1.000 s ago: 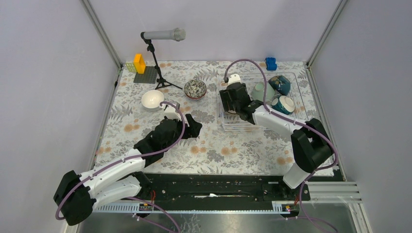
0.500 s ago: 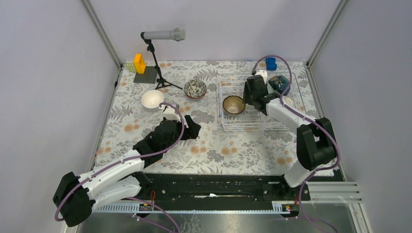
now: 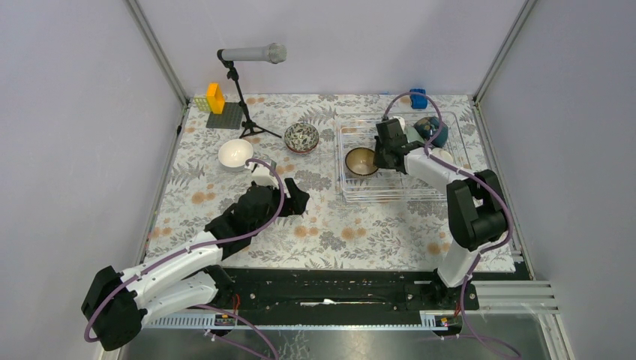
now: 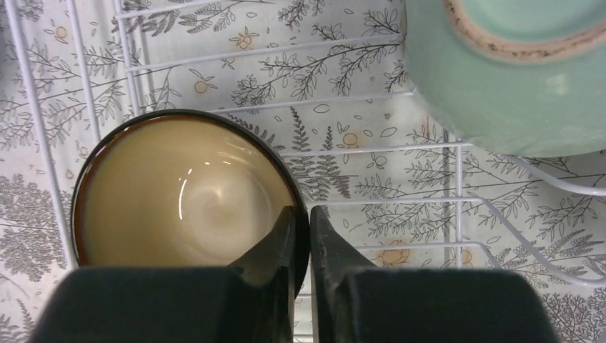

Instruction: Unload the bowls from the dish rack

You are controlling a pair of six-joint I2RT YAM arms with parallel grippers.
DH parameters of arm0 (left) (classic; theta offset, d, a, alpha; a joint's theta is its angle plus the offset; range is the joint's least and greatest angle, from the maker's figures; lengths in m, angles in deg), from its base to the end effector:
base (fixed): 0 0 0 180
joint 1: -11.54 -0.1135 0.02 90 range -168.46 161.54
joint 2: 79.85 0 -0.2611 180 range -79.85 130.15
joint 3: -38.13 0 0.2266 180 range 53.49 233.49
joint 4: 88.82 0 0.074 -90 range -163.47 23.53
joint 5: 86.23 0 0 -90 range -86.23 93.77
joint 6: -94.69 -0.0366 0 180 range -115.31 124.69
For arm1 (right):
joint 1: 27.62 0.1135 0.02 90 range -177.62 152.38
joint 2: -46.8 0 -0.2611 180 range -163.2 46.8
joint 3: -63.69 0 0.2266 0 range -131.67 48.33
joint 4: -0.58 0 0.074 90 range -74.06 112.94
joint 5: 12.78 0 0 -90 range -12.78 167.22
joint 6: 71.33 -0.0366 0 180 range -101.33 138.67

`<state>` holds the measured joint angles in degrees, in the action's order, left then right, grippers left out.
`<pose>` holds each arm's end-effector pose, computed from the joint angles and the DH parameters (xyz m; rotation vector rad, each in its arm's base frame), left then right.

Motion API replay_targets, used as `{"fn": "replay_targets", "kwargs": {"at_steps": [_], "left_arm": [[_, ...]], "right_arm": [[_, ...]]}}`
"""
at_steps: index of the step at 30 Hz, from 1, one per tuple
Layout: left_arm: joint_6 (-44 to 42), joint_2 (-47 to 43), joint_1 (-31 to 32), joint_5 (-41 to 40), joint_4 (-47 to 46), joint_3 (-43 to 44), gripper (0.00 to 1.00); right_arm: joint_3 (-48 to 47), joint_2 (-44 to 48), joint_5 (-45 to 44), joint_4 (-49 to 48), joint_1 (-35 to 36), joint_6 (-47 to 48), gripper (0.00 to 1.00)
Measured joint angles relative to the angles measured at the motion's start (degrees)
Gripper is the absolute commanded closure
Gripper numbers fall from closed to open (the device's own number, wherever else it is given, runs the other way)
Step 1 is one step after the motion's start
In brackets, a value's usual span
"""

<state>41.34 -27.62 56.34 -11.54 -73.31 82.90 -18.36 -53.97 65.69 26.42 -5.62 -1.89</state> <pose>0.1384 -0.1238 0.2478 -0.0356 2.0172 -0.6636 0.3381 0.1287 0.2202 0.0692 2.3317 0.1349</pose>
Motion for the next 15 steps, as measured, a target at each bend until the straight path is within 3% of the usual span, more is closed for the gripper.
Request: {"fn": "replay_targets", "kwargs": {"at_steps": [8, 15], "left_arm": [[-0.02, 0.02, 0.0, -0.26, 0.0, 0.0, 0.18], [-0.02, 0.92, 0.0, -0.92, -0.24, 0.0, 0.18]], "right_arm": [[-0.72, 2.08, -2.8, 3.08, 0.13, 0.17, 1.0], [-0.72, 11.23, -6.49, 5.95, 0.11, 0.26, 1.0]]}}
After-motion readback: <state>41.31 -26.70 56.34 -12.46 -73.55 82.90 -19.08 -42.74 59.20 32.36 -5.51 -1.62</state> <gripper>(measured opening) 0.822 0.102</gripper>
